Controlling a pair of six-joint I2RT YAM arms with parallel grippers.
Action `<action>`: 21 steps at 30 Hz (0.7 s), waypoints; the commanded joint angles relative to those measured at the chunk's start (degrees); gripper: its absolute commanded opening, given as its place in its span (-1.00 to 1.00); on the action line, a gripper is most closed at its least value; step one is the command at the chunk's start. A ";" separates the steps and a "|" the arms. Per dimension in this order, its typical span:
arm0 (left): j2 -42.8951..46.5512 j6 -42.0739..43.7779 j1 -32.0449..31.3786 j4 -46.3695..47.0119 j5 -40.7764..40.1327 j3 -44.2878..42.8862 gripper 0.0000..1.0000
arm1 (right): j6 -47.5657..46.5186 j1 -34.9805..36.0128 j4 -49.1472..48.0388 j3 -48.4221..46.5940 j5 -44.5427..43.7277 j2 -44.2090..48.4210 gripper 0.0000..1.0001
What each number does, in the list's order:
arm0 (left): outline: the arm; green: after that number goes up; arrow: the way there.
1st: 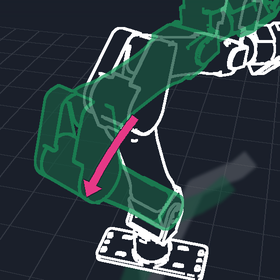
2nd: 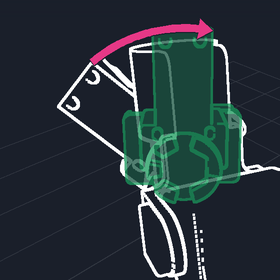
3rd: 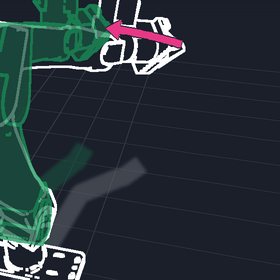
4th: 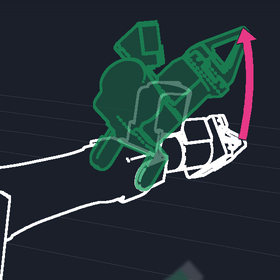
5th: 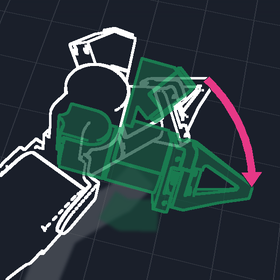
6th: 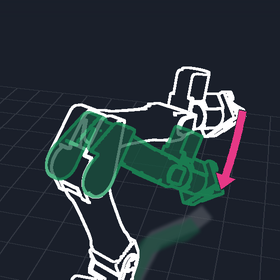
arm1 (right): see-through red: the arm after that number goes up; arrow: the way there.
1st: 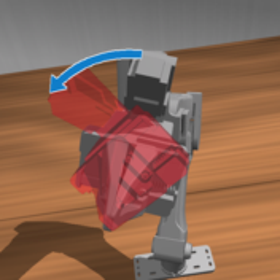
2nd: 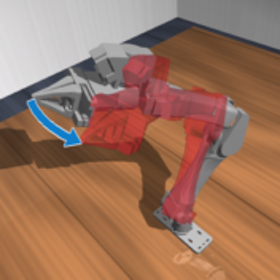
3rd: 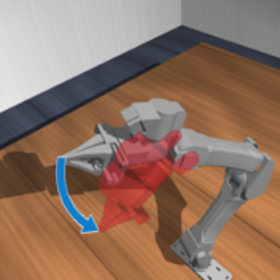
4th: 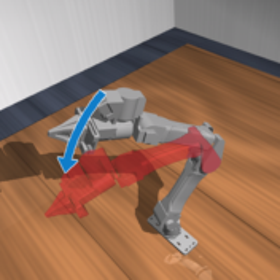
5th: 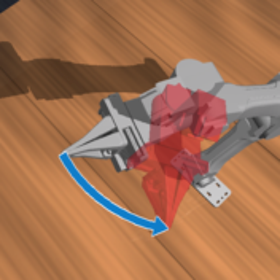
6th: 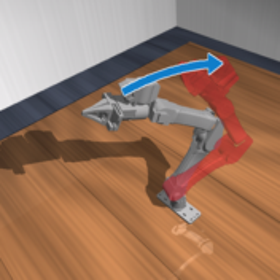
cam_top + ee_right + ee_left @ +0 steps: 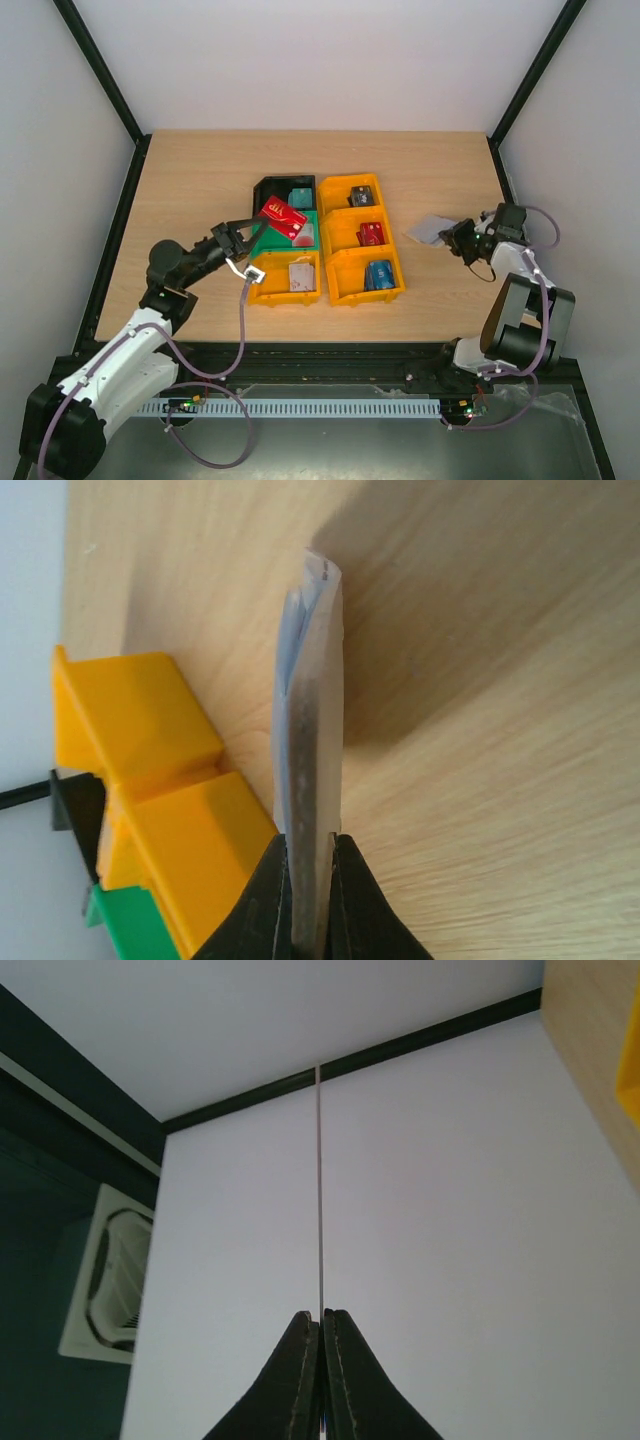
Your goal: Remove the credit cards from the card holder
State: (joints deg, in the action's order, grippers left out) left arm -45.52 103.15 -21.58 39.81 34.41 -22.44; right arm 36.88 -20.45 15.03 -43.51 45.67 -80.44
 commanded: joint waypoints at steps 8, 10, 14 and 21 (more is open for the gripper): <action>2.81 -2.68 -1.36 3.66 4.06 0.60 -0.95 | 4.43 -2.29 -2.48 8.91 -18.25 4.86 -0.17; 3.41 -3.38 -1.80 3.56 3.99 1.06 -0.95 | 4.81 -2.46 1.49 7.26 -26.39 7.55 0.57; 5.50 -4.33 -2.45 1.87 4.22 1.43 -0.95 | 4.67 -2.45 5.83 0.61 -39.06 17.48 0.97; 4.70 -4.69 -3.56 2.93 4.02 1.74 -0.95 | -9.69 10.68 -0.28 -15.77 -19.51 19.42 0.98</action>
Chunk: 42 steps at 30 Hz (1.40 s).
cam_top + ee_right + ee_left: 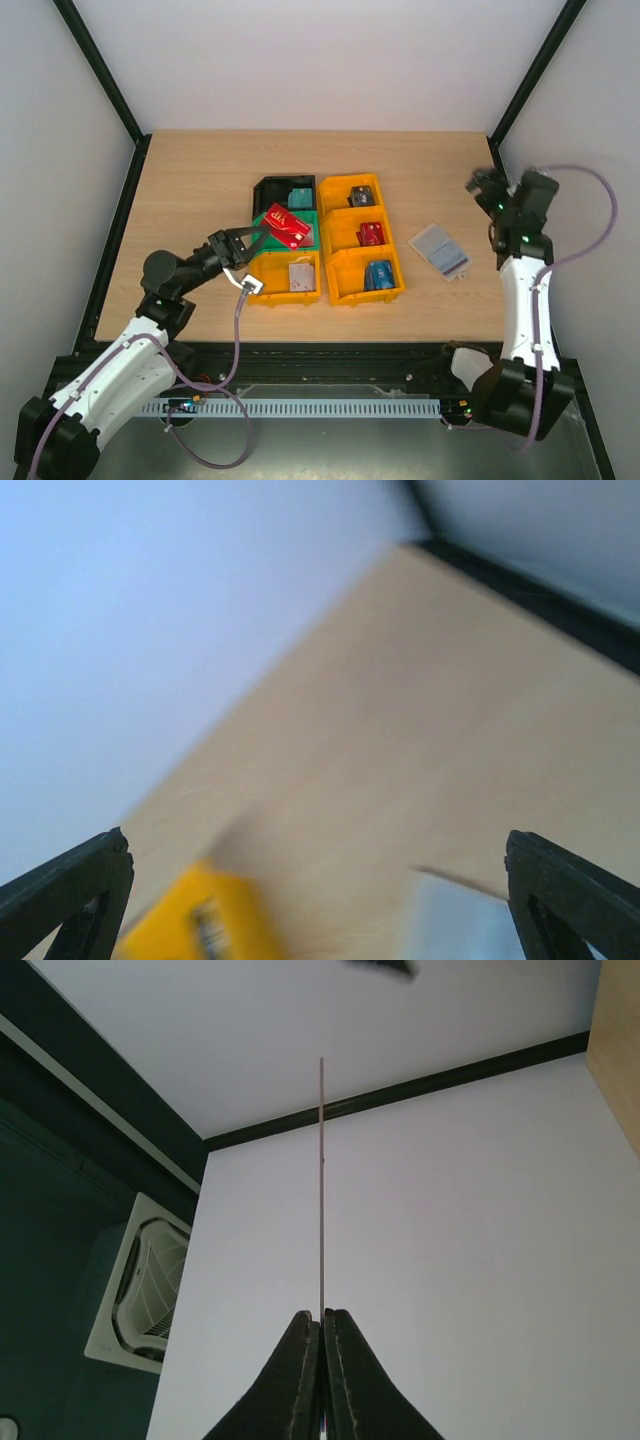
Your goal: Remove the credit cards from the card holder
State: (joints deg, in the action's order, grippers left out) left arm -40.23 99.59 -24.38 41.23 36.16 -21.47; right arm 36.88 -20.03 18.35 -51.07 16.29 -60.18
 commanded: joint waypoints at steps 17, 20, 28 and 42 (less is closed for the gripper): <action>-1.09 -0.48 -4.13 0.12 -1.20 -0.45 -0.95 | -0.80 54.30 -17.17 -29.29 54.95 -23.33 0.33; -1.13 -0.55 -4.27 -0.33 -1.70 -0.50 -0.95 | -1.86 55.52 -14.40 -26.70 56.07 -22.80 0.12; -1.34 -0.56 -4.64 -0.89 -2.16 -0.59 -0.95 | -5.19 56.07 -8.17 -22.29 52.82 -21.01 0.21; -1.05 -0.78 -4.93 -1.91 -2.85 -0.72 -0.95 | -9.56 56.02 -0.75 -20.50 48.89 -20.12 0.16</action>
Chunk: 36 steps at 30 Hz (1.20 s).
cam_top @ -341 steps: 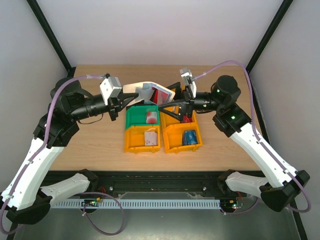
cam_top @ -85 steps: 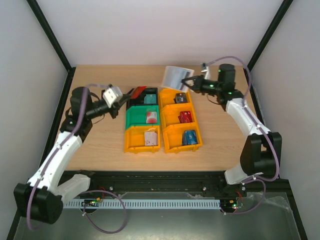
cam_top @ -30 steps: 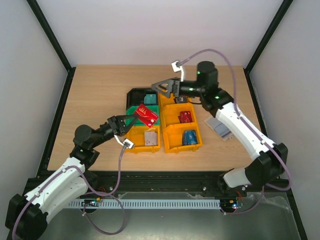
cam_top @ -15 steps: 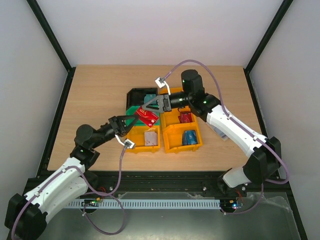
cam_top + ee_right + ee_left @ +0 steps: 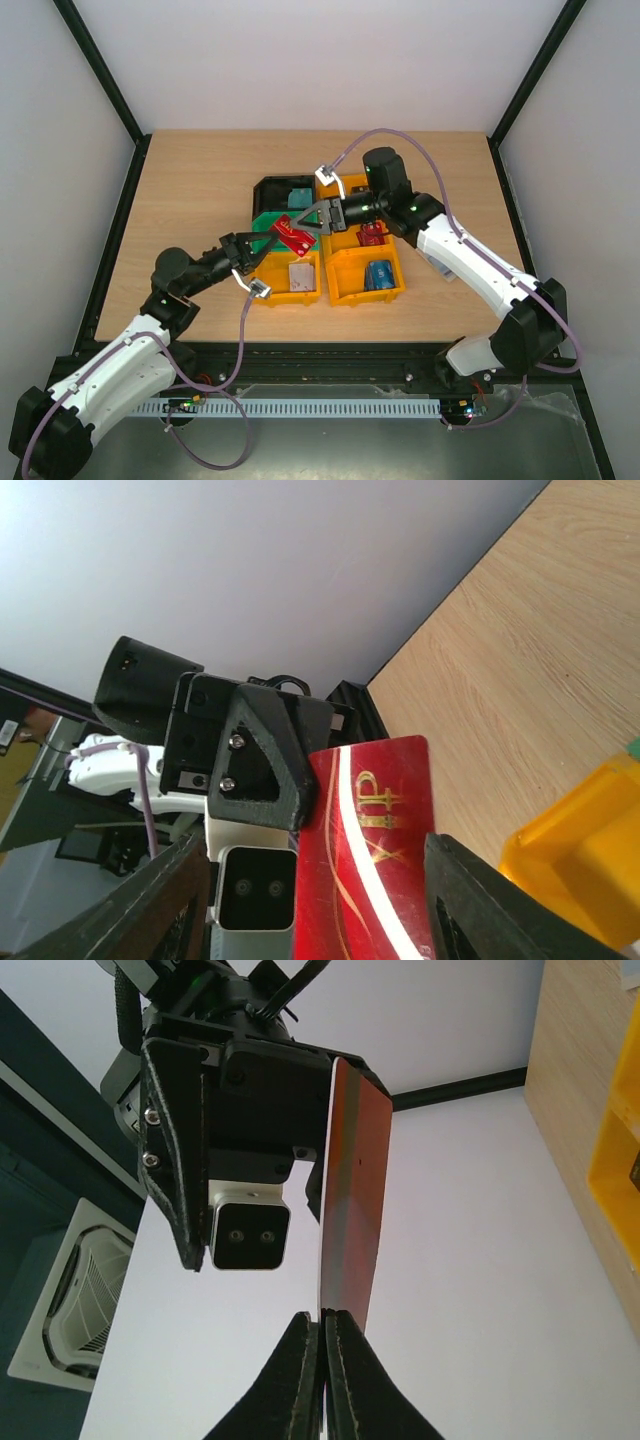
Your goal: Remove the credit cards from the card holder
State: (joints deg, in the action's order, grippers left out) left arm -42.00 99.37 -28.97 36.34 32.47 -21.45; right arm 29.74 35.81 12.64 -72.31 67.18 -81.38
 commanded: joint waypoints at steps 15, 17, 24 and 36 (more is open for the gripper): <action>1.02 -0.74 -0.55 1.08 0.52 -1.20 -0.95 | -0.29 0.22 2.31 0.44 1.16 0.77 -0.76; 1.01 -0.56 -0.64 0.58 0.19 -1.33 -0.95 | 0.22 0.20 1.51 0.55 2.61 1.06 -0.94; 0.04 1.09 -1.26 -15.34 -5.91 -5.44 -0.57 | 1.44 -1.70 1.32 0.23 -3.87 2.85 -0.97; -10.95 -77.65 -2.92 -38.95 -36.64 -19.73 0.99 | 11.25 -17.44 8.34 15.47 -35.50 3.17 -0.97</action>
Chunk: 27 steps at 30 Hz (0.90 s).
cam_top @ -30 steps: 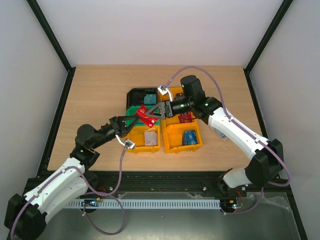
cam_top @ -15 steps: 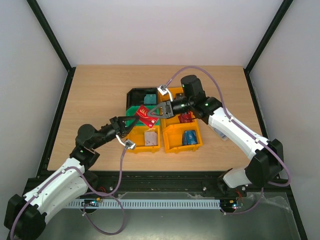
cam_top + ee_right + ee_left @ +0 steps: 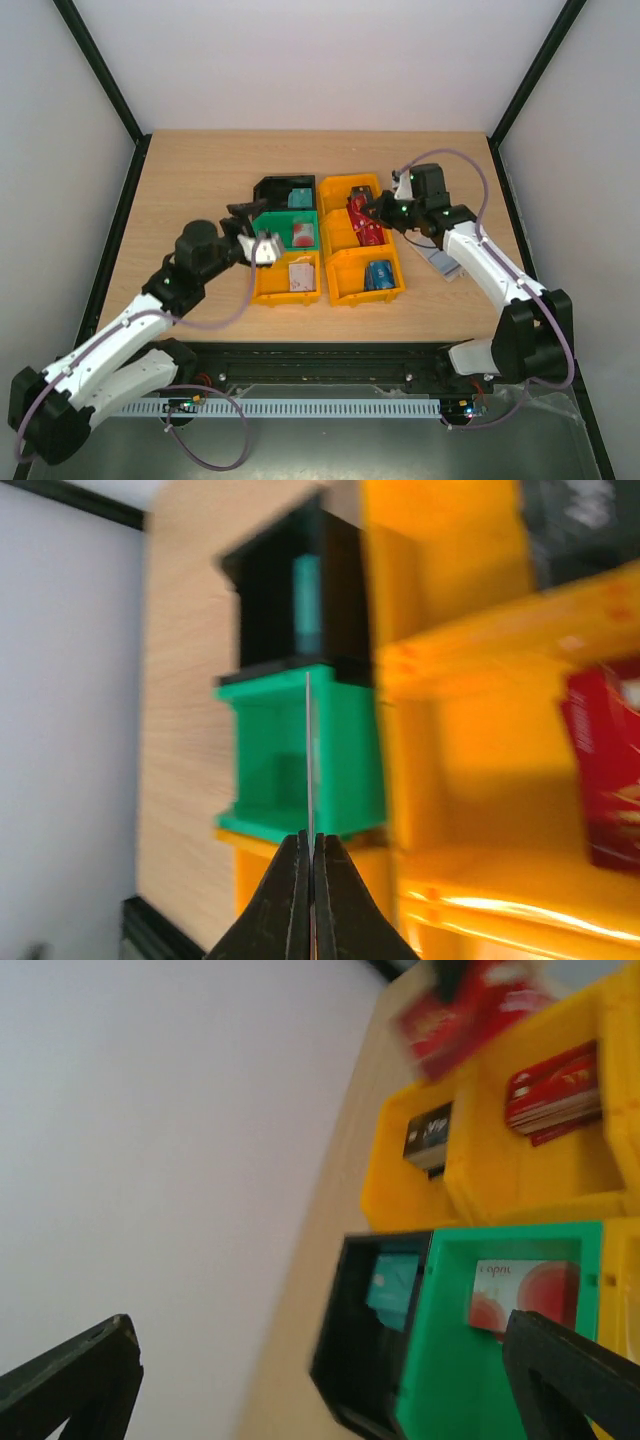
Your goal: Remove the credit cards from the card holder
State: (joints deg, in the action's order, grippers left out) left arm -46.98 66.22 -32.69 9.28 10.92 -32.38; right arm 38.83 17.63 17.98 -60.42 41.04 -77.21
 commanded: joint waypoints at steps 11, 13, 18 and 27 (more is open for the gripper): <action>-6.42 -82.02 13.44 -19.57 -5.81 -6.02 0.99 | 2.38 0.27 -2.71 7.47 -14.64 -5.47 -0.97; -6.57 -82.64 14.38 -19.88 -6.50 -6.08 0.99 | 2.35 -0.29 -2.37 7.78 -16.20 -6.27 -0.97; -6.49 -84.00 15.14 -20.03 -6.92 -5.76 0.99 | 2.15 -1.18 -4.37 8.79 -15.58 -9.10 -0.97; -6.69 -84.89 15.81 -20.20 -7.20 -5.95 0.99 | 0.43 -1.14 -5.30 7.09 -19.56 -12.49 -0.97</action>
State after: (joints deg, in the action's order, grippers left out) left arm -54.13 -16.82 -17.52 -10.02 3.99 -38.54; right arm 40.88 16.56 13.63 -52.42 25.61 -88.29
